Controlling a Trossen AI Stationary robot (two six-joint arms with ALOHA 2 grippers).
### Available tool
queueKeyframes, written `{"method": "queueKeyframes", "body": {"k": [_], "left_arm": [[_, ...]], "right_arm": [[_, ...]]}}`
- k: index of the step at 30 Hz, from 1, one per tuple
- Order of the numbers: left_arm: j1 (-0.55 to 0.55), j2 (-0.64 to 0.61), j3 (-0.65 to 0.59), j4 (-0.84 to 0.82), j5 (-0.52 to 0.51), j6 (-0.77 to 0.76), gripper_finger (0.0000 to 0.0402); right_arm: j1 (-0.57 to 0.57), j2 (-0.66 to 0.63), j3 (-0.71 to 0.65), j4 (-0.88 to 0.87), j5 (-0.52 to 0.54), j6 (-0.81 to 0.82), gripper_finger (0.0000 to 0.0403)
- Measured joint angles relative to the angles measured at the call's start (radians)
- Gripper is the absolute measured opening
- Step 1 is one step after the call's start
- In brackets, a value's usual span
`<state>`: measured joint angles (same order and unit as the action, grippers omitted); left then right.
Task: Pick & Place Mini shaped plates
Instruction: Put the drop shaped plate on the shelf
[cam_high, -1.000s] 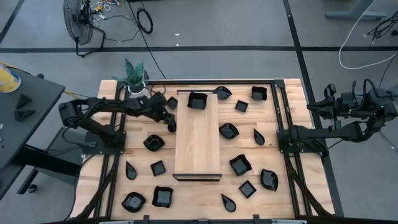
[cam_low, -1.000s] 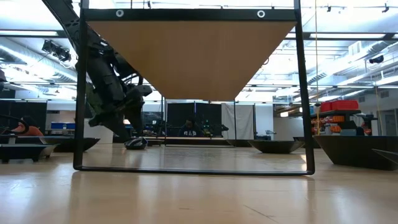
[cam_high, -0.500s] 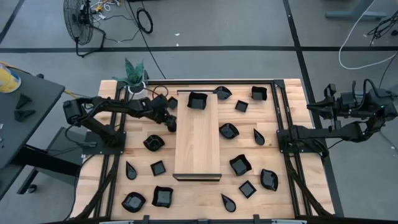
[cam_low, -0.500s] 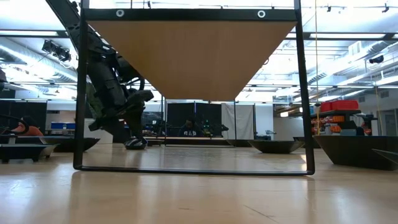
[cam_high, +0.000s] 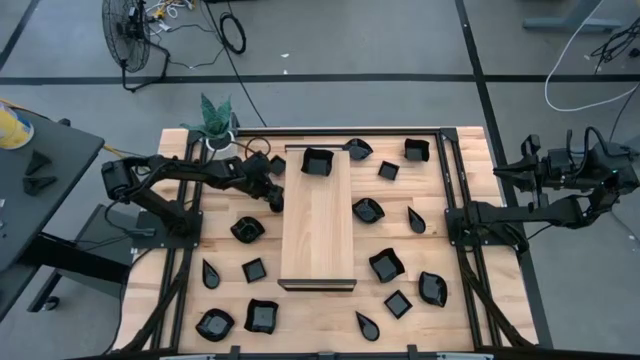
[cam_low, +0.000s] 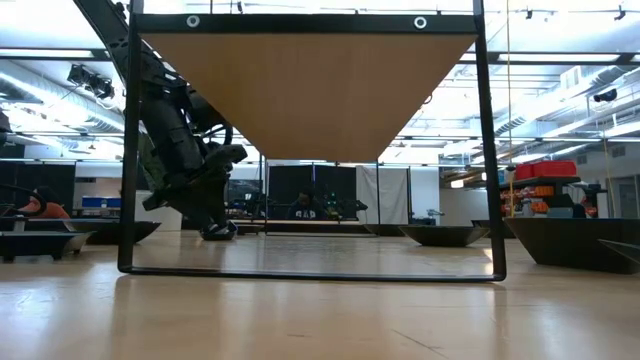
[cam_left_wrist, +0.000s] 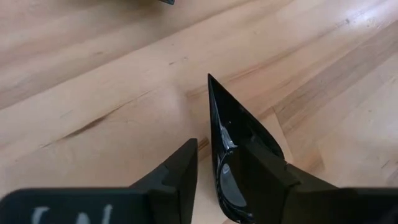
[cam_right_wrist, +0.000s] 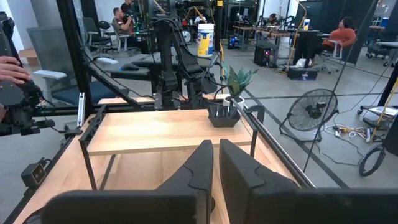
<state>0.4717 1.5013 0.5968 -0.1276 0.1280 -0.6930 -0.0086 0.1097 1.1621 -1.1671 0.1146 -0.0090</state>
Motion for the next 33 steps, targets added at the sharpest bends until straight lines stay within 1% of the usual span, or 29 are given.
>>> {"method": "queueKeyframes", "body": {"k": [14, 28, 33], "left_arm": [[0.0, 0.0, 0.0, -0.001, 0.007, -0.003, 0.0055], [0.0, 0.0, 0.0, -0.003, 0.007, -0.002, 0.001], [-0.001, 0.0, 0.0, -0.004, 0.008, -0.001, 0.0005]], "right_arm": [[0.0, 0.0, 0.0, 0.0, 0.0, 0.0, 0.0034], [0.0, 0.0, 0.0, 0.0, 0.0, 0.0, 0.0034], [0.0, 0.0, 0.0, 0.0, 0.0, 0.0, 0.0034]]}}
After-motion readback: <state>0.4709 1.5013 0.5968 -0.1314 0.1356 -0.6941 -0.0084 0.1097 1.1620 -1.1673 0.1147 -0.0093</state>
